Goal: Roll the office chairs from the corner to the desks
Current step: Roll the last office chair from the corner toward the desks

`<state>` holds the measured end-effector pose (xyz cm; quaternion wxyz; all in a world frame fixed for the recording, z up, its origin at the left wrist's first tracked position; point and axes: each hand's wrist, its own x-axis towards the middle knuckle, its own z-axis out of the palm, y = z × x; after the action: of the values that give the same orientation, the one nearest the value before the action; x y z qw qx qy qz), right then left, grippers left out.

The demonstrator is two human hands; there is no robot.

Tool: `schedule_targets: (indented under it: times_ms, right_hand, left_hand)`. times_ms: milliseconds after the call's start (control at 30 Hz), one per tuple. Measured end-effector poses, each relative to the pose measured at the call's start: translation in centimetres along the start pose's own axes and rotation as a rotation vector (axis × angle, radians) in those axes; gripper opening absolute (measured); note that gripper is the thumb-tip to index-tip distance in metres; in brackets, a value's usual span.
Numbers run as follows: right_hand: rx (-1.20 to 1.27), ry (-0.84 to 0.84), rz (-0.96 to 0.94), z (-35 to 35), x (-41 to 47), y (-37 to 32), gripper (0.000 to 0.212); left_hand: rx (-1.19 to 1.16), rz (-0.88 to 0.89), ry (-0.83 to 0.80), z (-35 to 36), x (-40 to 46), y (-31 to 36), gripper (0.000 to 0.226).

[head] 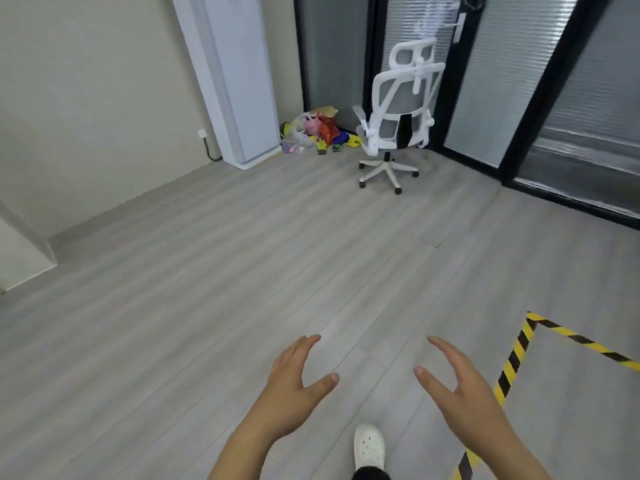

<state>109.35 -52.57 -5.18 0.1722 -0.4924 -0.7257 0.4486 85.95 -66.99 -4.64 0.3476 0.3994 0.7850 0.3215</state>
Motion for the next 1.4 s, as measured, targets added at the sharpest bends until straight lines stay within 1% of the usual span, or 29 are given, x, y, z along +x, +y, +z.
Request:
schedule_targets:
  times_ms: [133,200,267,300,433,500,567,633,733,800,933,1033,1133,1233,1333,1400]
  right_hand:
    - [0.051,0.057,0.087,-1.6,9.9,0.8,0.053]
    - [0.100,0.055,0.095,-3.1,15.8,0.4,0.054]
    - [0.111,0.049,0.065,-4.3,20.1,-0.5,0.054]
    - [0.123,0.043,0.053,-5.1,22.5,-1.0,0.054]
    - [0.118,0.128,0.019,-7.6,32.8,-2.1,0.056]
    - [0.107,0.173,0.029,-8.8,37.7,-2.5,0.057]
    - [0.097,0.196,0.029,-10.5,42.5,-2.9,0.059]
    - [0.081,0.209,0.032,-12.7,47.6,-3.2,0.059]
    - [0.060,0.286,0.058,-15.4,56.0,-3.0,0.058]
    - [0.044,0.326,0.088,-16.4,61.9,-3.3,0.057]
    - [0.024,0.286,0.097,-18.8,73.2,-5.9,0.057]
    - [0.053,0.314,0.081,-23.0,80.3,-6.8,0.059]
    - [0.065,0.338,0.097,-27.0,86.0,-5.9,0.060]
    - [0.080,0.360,0.158,-29.9,92.6,-3.8,0.058]
    - [0.082,0.351,0.168,-32.0,101.3,-1.4,0.059]
    - [0.087,0.324,0.145,-33.4,107.8,-0.1,0.059]
  left_hand:
    - [0.063,0.015,-0.053,-0.2,11.4,2.9,0.068]
    - [0.141,0.027,-0.105,-0.1,17.0,4.9,0.069]
    - [0.246,0.039,-0.157,-0.3,20.6,6.5,0.071]
    - [0.253,0.037,-0.175,-0.4,22.8,7.5,0.072]
    - [0.241,0.054,-0.101,-0.7,32.7,10.5,0.070]
    - [0.277,0.053,-0.134,-0.8,37.4,12.0,0.071]
    - [0.276,0.064,-0.197,-0.6,42.1,13.4,0.073]
    - [0.259,0.067,-0.222,-0.5,47.6,14.7,0.073]
    - [0.249,0.060,-0.209,0.0,57.9,16.5,0.074]
    - [0.302,0.066,-0.213,0.5,64.9,18.4,0.076]
    - [0.313,0.132,-0.226,0.6,77.3,24.5,0.077]
    - [0.288,0.170,-0.243,0.3,86.5,29.1,0.078]
    - [0.270,0.223,-0.245,0.3,95.0,33.3,0.082]
    - [0.294,0.256,-0.240,0.4,103.1,36.8,0.082]
    - [0.380,0.278,-0.169,0.9,111.9,39.7,0.080]
    - [0.413,0.248,-0.107,1.1,117.6,41.4,0.080]
